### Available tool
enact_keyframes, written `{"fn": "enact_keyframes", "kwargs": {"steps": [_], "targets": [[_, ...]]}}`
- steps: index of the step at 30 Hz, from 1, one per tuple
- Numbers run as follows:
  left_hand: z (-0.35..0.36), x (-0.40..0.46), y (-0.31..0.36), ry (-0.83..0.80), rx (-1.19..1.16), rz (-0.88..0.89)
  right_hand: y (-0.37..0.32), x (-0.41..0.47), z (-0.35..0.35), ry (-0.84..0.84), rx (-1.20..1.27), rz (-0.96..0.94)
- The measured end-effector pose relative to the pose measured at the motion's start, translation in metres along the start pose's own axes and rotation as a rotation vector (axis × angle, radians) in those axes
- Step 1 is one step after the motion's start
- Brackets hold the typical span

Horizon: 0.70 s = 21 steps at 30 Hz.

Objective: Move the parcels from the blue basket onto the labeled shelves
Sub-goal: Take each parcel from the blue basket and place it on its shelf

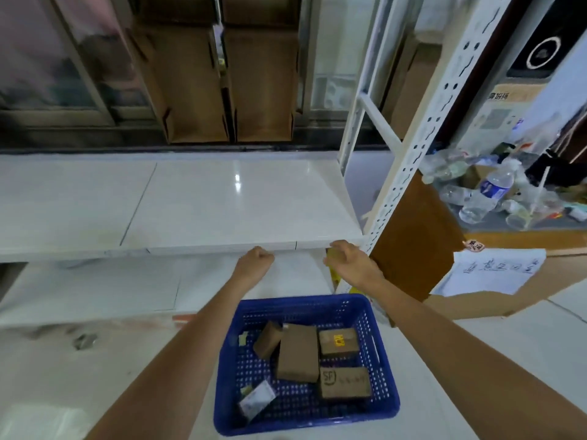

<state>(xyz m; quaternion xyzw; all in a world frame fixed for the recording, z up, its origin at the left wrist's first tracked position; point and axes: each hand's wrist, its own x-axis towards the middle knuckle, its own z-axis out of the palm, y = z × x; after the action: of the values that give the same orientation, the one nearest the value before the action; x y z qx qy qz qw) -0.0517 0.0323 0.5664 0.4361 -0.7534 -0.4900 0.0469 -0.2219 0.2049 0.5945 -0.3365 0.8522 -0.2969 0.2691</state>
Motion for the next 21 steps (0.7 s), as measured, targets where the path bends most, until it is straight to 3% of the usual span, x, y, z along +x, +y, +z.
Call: {"fn": "enact_keyframes", "kwargs": {"steps": [9,16,21], "targets": [[0.142,0.105,-0.242,-0.003,0.139,-0.095,0.199,0.099,0.207,-0.119,-0.103,0.015],[0.236,0.187,-0.402,-0.049,0.243,-0.110,0.312,0.175,0.356,-0.209,-0.134,-0.043],[0.291,0.235,-0.481,-0.093,0.545,0.006,0.366,0.223,0.437,-0.331,-0.251,-0.081]]}}
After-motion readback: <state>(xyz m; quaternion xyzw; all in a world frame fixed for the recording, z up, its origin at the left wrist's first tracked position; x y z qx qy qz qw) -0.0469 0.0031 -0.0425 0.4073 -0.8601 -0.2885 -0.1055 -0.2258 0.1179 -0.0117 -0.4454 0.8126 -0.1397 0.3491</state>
